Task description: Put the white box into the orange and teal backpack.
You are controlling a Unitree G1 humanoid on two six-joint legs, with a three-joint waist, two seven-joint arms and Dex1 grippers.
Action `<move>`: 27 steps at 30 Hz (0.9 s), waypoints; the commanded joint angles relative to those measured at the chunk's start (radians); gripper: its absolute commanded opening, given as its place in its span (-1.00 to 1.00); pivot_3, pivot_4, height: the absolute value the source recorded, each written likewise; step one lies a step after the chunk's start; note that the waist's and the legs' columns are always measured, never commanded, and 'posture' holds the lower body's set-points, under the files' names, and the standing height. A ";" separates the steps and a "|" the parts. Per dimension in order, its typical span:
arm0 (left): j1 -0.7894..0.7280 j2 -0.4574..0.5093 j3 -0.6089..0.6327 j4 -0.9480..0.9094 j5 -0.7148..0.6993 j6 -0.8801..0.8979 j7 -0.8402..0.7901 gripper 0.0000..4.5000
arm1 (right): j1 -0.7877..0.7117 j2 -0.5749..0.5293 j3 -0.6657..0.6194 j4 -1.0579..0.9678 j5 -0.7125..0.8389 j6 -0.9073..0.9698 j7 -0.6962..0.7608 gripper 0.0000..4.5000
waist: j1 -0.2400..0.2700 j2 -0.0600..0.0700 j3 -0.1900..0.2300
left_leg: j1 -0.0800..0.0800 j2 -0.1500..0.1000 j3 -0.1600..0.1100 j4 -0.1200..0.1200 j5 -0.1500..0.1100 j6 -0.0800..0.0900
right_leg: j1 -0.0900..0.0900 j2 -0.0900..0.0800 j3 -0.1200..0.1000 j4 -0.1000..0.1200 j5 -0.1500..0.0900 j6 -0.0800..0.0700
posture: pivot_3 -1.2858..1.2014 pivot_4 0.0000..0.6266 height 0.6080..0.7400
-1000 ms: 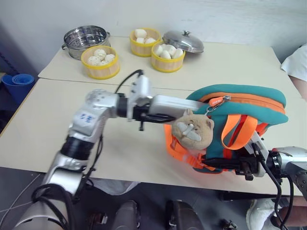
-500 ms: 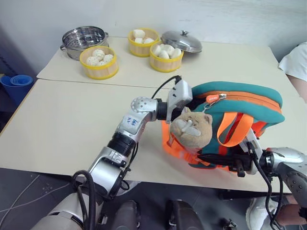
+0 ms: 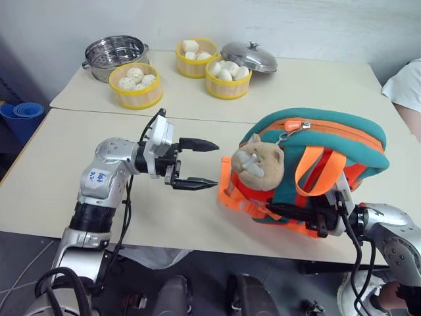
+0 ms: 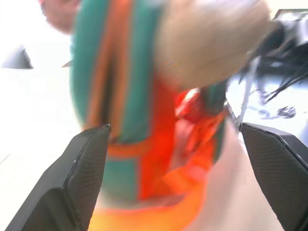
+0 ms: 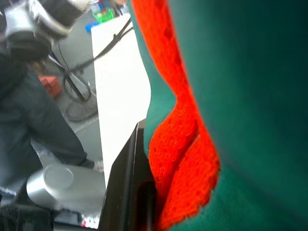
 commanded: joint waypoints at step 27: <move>-0.173 0.068 0.013 0.378 0.238 -0.224 0.198 -0.56 | 0.036 0.016 -0.066 -0.067 0.058 0.050 -0.077 -0.94 | -0.001 0.000 0.000 | 0.001 0.001 0.001 0.000 0.000 -0.001 | -0.001 0.003 0.000 0.002 0.000 0.000 | 0.03 -0.52 1.00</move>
